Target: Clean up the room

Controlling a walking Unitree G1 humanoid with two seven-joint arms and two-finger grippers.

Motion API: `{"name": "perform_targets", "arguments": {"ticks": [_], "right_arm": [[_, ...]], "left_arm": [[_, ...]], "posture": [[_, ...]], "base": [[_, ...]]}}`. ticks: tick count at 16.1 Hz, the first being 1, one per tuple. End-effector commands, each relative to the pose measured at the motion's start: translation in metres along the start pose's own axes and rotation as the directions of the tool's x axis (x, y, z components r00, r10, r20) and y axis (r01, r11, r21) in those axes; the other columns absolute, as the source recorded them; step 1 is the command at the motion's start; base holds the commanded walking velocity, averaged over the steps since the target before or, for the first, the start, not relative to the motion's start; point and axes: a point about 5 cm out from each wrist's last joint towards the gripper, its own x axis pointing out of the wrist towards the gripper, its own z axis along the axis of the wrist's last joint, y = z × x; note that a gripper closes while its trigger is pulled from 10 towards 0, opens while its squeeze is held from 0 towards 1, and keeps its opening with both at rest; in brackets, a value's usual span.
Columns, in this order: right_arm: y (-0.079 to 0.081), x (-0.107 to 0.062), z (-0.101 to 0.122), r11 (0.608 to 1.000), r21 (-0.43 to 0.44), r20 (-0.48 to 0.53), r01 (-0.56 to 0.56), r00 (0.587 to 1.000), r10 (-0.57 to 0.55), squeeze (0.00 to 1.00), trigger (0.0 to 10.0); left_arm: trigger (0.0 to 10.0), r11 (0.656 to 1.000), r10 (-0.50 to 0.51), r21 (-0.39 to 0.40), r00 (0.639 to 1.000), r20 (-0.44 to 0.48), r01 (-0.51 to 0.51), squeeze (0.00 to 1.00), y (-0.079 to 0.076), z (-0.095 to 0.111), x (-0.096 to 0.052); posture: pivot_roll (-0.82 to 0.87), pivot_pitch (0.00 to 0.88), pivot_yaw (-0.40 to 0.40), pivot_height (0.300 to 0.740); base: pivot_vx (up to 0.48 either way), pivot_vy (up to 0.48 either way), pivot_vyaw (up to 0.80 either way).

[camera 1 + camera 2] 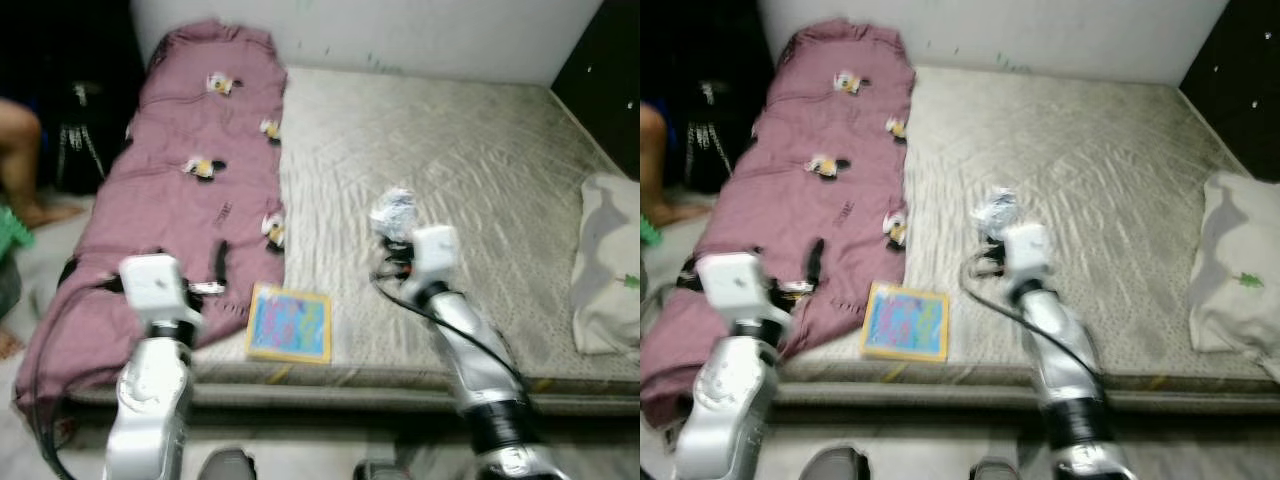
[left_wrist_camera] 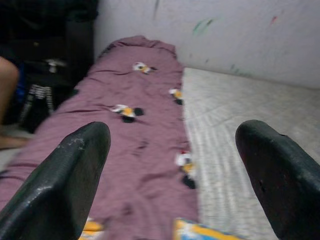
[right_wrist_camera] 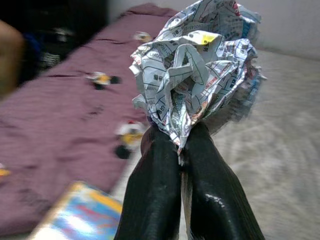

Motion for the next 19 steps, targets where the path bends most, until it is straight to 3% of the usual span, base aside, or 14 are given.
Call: {"name": "perform_targets", "arguments": {"ticks": [1, 5, 7, 13, 16, 19], "right_arm": [[-0.01, -0.002, 0.001, 1.0, -0.01, -0.002, 0.026, 1.0, -0.026, 0.0, 10.0], [-0.009, 0.0, 0.003, 1.0, -0.028, 0.006, 0.01, 1.0, -0.01, 0.0, 10.0], [-0.006, 0.001, 0.006, 0.999, -0.048, 0.026, -0.008, 1.0, 0.009, 0.0, 10.0], [0.002, 0.01, 0.018, 0.998, -0.054, 0.062, -0.032, 0.997, 0.035, 0.0, 10.0], [0.015, 0.012, 0.019, 0.997, -0.05, 0.075, -0.067, 0.995, 0.07, 0.0, 10.0], [0.016, 0.01, 0.015, 0.995, -0.058, 0.064, -0.081, 0.994, 0.084, 0.0, 10.0]], "left_arm": [[10.0, 1.0, -0.019, -0.008, 1.0, -0.008, 0.019, 0.0, -0.007, -0.001, 0.002], [10.0, 1.0, -0.015, -0.006, 1.0, -0.005, 0.015, 0.0, -0.007, 0.0, 0.003], [10.0, 1.0, -0.008, 0.009, 1.0, 0.03, 0.007, 0.0, -0.005, 0.007, 0.007], [10.0, 0.995, 0.034, 0.086, 0.996, 0.084, -0.041, 0.0, 0.01, 0.027, 0.01], [10.0, 0.99, 0.081, 0.109, 0.996, 0.031, -0.084, 0.0, 0.019, 0.013, 0.0], [10.0, 0.988, 0.088, 0.131, 0.996, -0.034, -0.083, 0.0, 0.013, -0.002, -0.011]], "posture": [[0.01, 0.079, -0.056, 0.74], [0.01, 0.082, -0.059, 0.74], [0.01, 0.086, -0.064, 0.74], [0.03, 0.127, -0.069, 0.74], [0.04, 0.117, -0.064, 0.74], [0.03, 0.111, -0.056, 0.74]], "base": [[0.0, 0.48, 0.0], [0.0, 0.48, 0.0], [0.0, 0.48, 0.8], [0.0, 0.0, 0.8], [0.0, 0.0, 0.8], [0.0, 0.0, 0.8]]}}
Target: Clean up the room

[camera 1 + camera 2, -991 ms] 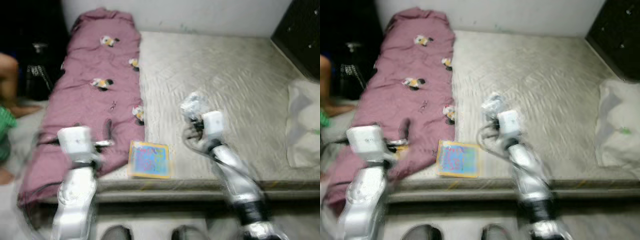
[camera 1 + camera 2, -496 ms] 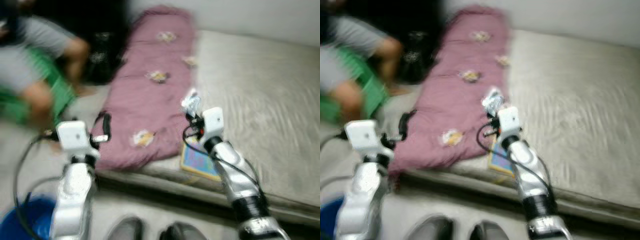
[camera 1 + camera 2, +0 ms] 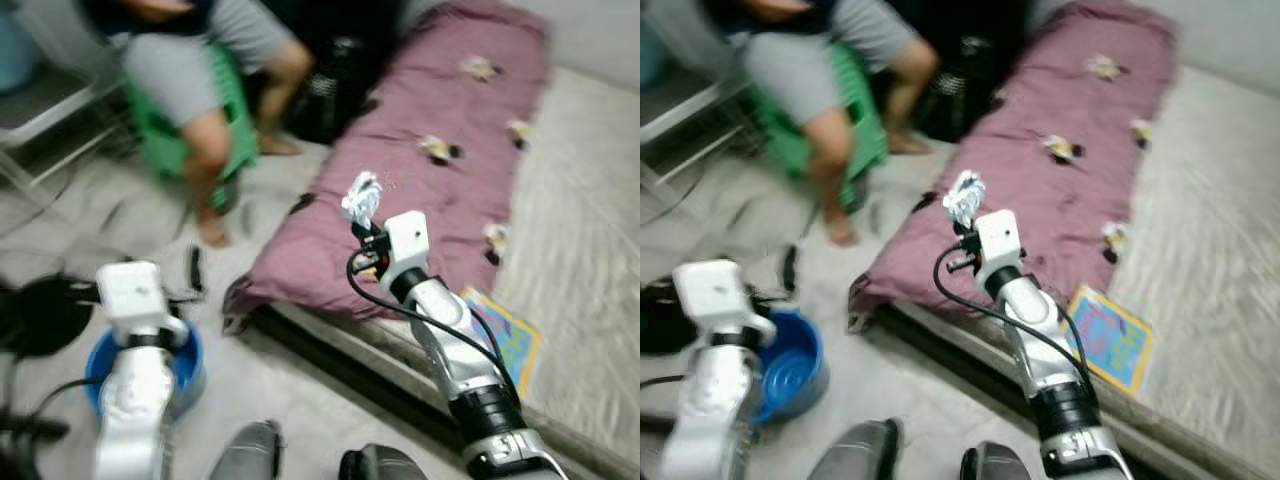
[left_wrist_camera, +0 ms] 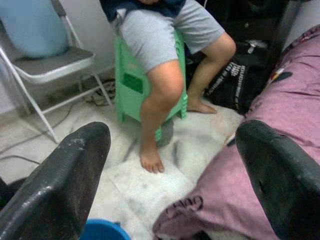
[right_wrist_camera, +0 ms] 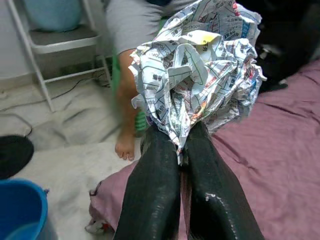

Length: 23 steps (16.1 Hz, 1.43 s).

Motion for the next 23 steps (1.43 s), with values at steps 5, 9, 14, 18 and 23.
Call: {"name": "perform_targets", "arguments": {"ticks": [5, 9, 14, 18, 23], "right_arm": [[-0.007, -0.002, -0.002, 1.0, -0.004, -0.009, 0.02, 1.0, -0.02, 0.0, 10.0], [-0.005, 0.0, -0.004, 1.0, -0.006, -0.011, 0.015, 1.0, -0.015, 0.0, 10.0], [-0.002, 0.005, -0.003, 1.0, -0.01, -0.012, -0.01, 1.0, 0.01, 0.0, 10.0], [-0.001, 0.008, -0.002, 1.0, -0.006, -0.008, -0.01, 1.0, 0.01, 0.0, 10.0], [-0.002, 0.007, -0.003, 1.0, -0.012, -0.004, -0.014, 1.0, 0.014, 0.0, 10.0]], "left_arm": [[10.0, 1.0, 0.006, -0.006, 1.0, 0.001, -0.006, 0.0, 0.005, -0.002, 0.003], [10.0, 1.0, 0.0, 0.002, 1.0, 0.011, 0.0, 0.0, 0.006, -0.001, 0.007], [10.0, 1.0, 0.007, -0.008, 1.0, 0.014, -0.007, 0.0, 0.004, -0.003, 0.006], [10.0, 1.0, -0.013, -0.027, 1.0, 0.015, 0.014, 0.0, 0.001, -0.003, 0.006], [10.0, 0.997, -0.059, -0.05, 0.998, 0.03, 0.06, 0.0, -0.004, -0.001, 0.008]], "posture": [[0.03, 0.084, -0.055, 0.74], [0.04, 0.059, -0.057, 0.74], [0.05, 0.044, -0.076, 0.74], [0.04, 0.052, -0.076, 0.74], [0.03, 0.051, -0.072, 0.74]], "base": [[0.0, 0.0, 0.8], [0.0, 0.0, 0.8], [0.0, 0.0, 0.8], [0.0, 0.0, 0.23], [0.171, 0.0, 0.12]]}}
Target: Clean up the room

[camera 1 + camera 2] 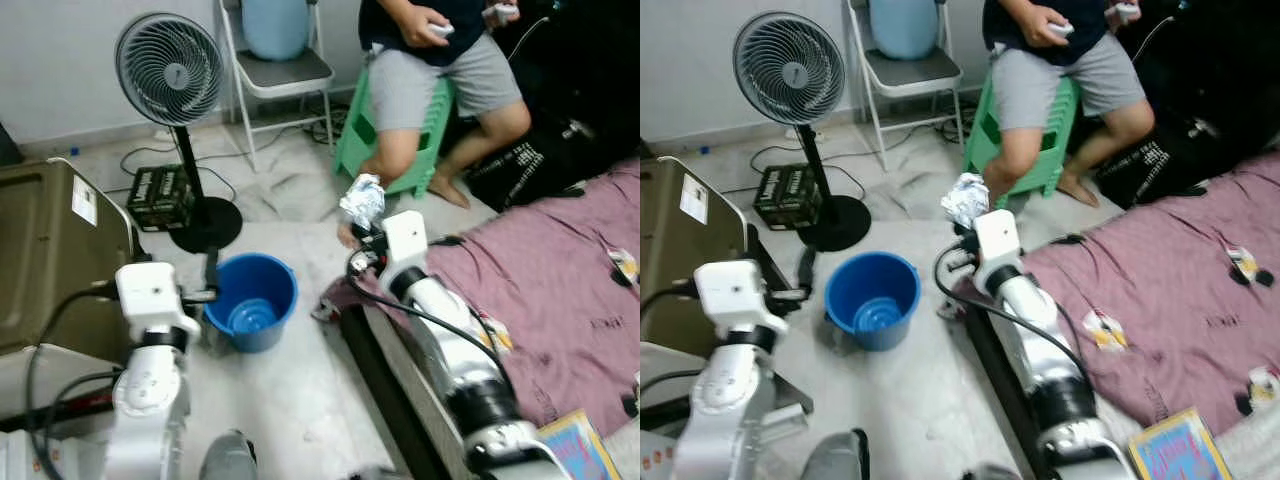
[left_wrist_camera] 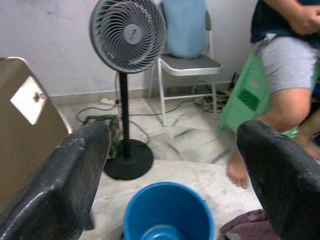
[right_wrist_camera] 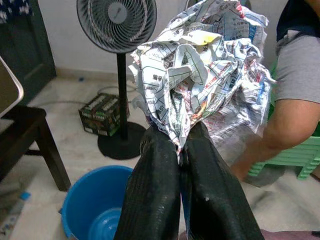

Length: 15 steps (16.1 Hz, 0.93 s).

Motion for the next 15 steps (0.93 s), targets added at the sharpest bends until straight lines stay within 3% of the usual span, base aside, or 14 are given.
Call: {"name": "perform_targets", "arguments": {"ticks": [1, 9, 12, 15], "right_arm": [[-0.0003, 0.0021, 0.0031, 1.0, -0.004, 0.012, 0.001, 1.0, -0.001, 0.0, 10.0], [0.0001, 0.0024, 0.002, 1.0, -0.005, 0.008, -0.008, 1.0, 0.008, 0.0, 10.0], [0.0008, 0.003, 0.0019, 1.0, -0.006, 0.007, -0.013, 1.0, 0.013, 0.0, 10.0], [0.0019, 0.0036, 0.0017, 1.0, -0.008, 0.009, -0.021, 1.0, 0.021, 0.0, 10.0]], "left_arm": [[10.0, 1.0, -0.004, -0.001, 1.0, 0.008, 0.004, 0.0, 0.0009, 0.0012, 0.0012], [10.0, 1.0, -0.02, -0.012, 1.0, 0.009, 0.02, 0.0, -0.0014, 0.0009, 0.0008], [10.0, 1.0, -0.019, -0.011, 1.0, 0.007, 0.019, 0.0, -0.001, 0.0006, 0.0011], [10.0, 1.0, -0.011, -0.005, 1.0, 0.008, 0.011, 0.0, -0.0009, 0.0007, 0.0015]], "posture": [[0.03, 0.051, -0.071, 0.74], [0.03, 0.052, -0.075, 0.74], [0.03, 0.052, -0.074, 0.74], [0.03, 0.049, -0.073, 0.74]], "base": [[0.3, 0.0, 0.58], [0.337, 0.0, 0.47], [0.325, 0.0, 0.0], [0.0, 0.0, 0.7]]}}
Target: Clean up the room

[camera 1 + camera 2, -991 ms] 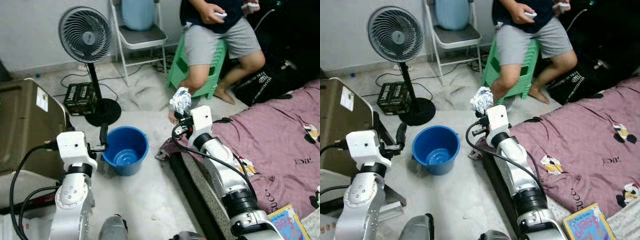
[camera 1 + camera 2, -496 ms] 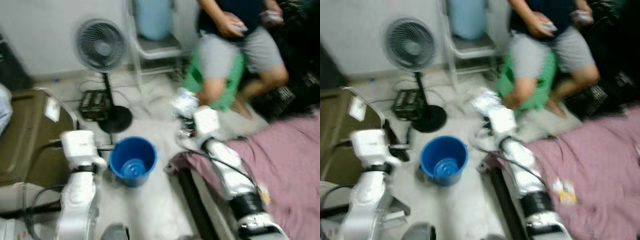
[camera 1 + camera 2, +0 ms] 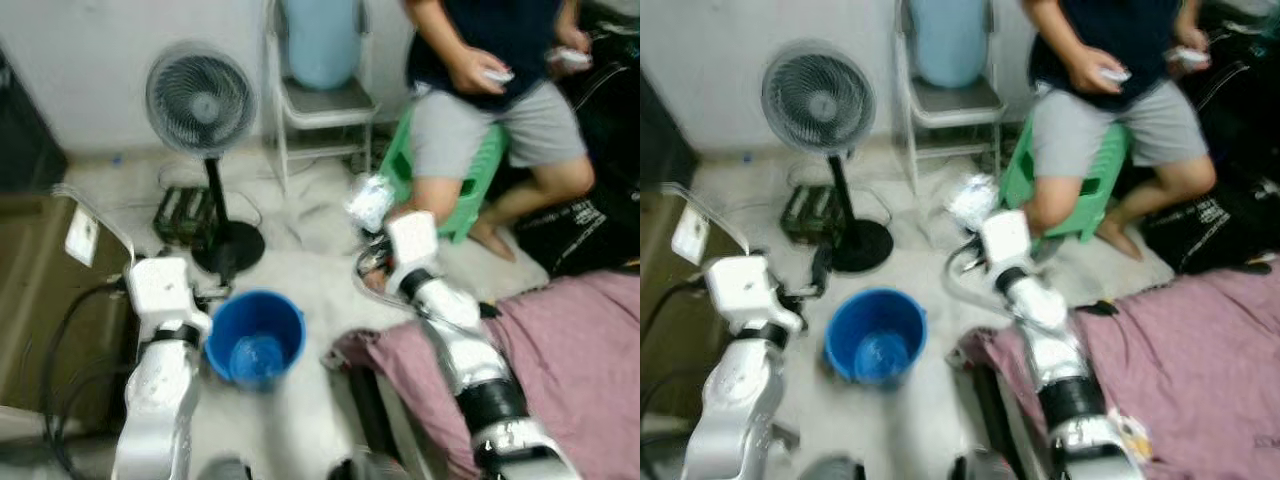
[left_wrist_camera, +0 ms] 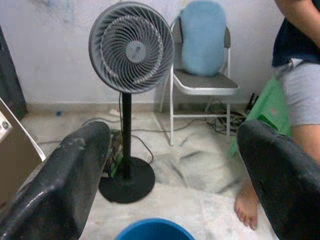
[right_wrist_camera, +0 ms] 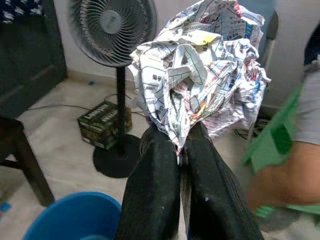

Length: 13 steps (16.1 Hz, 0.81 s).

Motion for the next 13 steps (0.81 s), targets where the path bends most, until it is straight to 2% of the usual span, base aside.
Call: {"name": "perform_targets", "arguments": {"ticks": [1, 13], "right_arm": [[0.0136, 0.0055, 0.0038, 0.999, 0.005, 0.015, -0.045, 0.999, 0.045, 0.0, 10.0], [0.0129, 0.0071, 0.0039, 0.999, 0.004, 0.014, -0.042, 0.999, 0.042, 0.0, 10.0]], "left_arm": [[10.0, 0.999, 0.031, 0.022, 1.0, 0.002, -0.031, 0.0, 0.0101, 0.0007, -0.0007], [10.0, 1.0, 0.017, 0.011, 1.0, 0.007, -0.017, 0.0, 0.0067, 0.0023, 0.0019]], "posture": [[0.03, 0.049, -0.072, 0.74], [0.03, 0.058, -0.073, 0.74]], "base": [[0.0, 0.0, 0.8], [0.0, 0.0, 0.8]]}}
